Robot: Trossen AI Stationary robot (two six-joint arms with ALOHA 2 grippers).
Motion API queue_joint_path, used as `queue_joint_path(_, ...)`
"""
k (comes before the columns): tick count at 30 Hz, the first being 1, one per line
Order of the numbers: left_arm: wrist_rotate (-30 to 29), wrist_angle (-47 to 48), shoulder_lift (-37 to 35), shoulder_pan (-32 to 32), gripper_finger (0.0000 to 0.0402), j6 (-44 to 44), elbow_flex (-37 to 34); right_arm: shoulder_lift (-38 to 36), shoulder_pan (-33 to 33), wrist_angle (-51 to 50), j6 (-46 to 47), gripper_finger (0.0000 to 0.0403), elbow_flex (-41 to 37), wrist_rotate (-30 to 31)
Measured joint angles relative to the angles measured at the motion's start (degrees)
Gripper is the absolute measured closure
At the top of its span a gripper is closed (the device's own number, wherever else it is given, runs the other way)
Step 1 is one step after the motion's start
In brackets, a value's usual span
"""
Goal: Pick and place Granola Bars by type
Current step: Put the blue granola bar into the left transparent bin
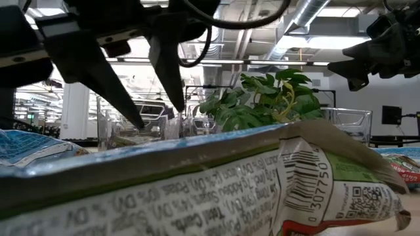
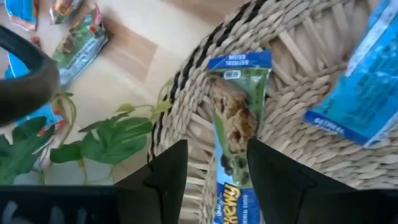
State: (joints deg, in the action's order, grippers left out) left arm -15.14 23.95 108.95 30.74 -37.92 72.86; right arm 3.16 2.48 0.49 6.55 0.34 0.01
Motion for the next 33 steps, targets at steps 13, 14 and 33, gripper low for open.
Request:
queue_joint_path(13, 3.9, 2.9, 0.9, -3.1, 0.0242, 2.6, 0.1, 0.0, 0.0, 0.0, 0.0, 0.0178, 0.0, 0.0)
queue_joint_path(14, 4.2, 3.6, 1.0, -3.1, 0.0242, 2.6, 0.1, 0.0, 0.0, 0.0, 0.0, 0.0178, 0.0, 0.0)
queue_joint_path(33, 6.8, 2.2, 4.6, -4.5, 0.0252, 3.7, 0.7, 0.2, 0.0, 0.0, 0.0, 0.0178, 0.0, 0.0)
